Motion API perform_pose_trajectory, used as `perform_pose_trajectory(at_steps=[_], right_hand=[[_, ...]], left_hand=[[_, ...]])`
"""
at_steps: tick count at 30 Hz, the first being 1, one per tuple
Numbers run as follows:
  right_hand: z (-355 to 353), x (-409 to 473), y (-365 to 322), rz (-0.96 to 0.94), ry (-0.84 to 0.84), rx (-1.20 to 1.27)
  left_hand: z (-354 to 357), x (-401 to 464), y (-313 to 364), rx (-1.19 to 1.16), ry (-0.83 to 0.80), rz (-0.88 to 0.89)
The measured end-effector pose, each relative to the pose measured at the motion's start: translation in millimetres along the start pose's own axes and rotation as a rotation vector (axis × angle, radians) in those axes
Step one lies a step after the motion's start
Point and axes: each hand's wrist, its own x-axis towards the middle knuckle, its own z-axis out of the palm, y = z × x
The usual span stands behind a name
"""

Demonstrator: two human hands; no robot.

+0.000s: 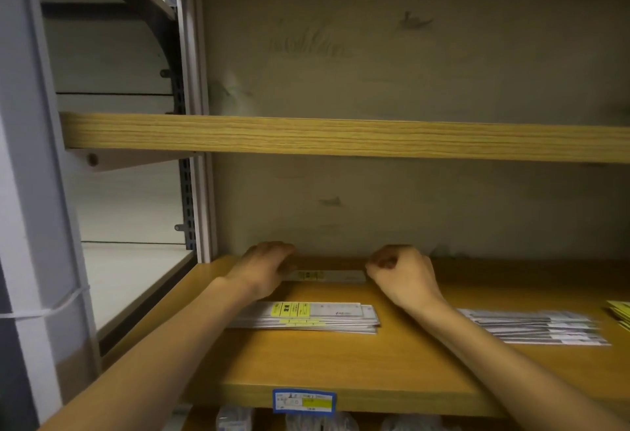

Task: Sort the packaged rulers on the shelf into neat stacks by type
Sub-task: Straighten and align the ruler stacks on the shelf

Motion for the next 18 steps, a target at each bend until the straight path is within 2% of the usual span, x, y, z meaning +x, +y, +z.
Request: perform_pose_trajectory(at_steps=[7,18], right_hand=[[-7.4,12.1,9.9,0.016,0.039,0.044],[-10.2,16.7,11.7,0.054,0.037,0.143]], left_hand=[[6.3,8.9,6.4,0.0,-0.181,-0.052],[8.7,7.1,10.3,0.117,-0.103,-0.045]])
